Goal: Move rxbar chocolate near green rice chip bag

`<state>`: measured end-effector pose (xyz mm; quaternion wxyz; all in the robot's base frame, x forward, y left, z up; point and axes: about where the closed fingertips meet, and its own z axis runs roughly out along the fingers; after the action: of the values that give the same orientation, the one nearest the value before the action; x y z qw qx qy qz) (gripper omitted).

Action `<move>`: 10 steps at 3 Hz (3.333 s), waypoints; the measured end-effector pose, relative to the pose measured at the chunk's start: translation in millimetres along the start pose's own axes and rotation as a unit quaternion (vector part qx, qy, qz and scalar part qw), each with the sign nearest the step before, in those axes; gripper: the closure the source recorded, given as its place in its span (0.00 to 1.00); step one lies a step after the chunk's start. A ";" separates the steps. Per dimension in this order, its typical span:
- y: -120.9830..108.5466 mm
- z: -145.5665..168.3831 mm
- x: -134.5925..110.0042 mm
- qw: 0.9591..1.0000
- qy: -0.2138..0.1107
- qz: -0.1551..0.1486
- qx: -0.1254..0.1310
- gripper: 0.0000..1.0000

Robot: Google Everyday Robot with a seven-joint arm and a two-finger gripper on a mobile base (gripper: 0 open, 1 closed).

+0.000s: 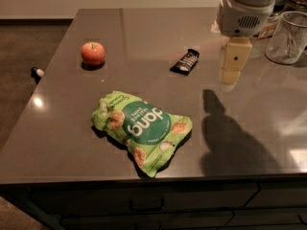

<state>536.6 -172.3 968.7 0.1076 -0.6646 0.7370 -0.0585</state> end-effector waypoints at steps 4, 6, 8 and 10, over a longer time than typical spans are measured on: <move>-149.7 106.0 -51.3 0.983 -0.026 -0.181 -0.017 0.00; -161.1 154.0 -29.6 0.977 0.000 -0.207 -0.049 0.01; -159.5 171.2 -24.9 0.974 0.015 -0.216 -0.071 0.45; -159.4 169.0 -23.4 0.974 0.016 -0.214 -0.071 0.49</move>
Offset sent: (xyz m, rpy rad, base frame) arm 0.1294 0.0206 -0.0285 -0.0734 0.2469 0.4167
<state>732.9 -156.9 843.2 0.0329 -0.8120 0.5814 -0.0385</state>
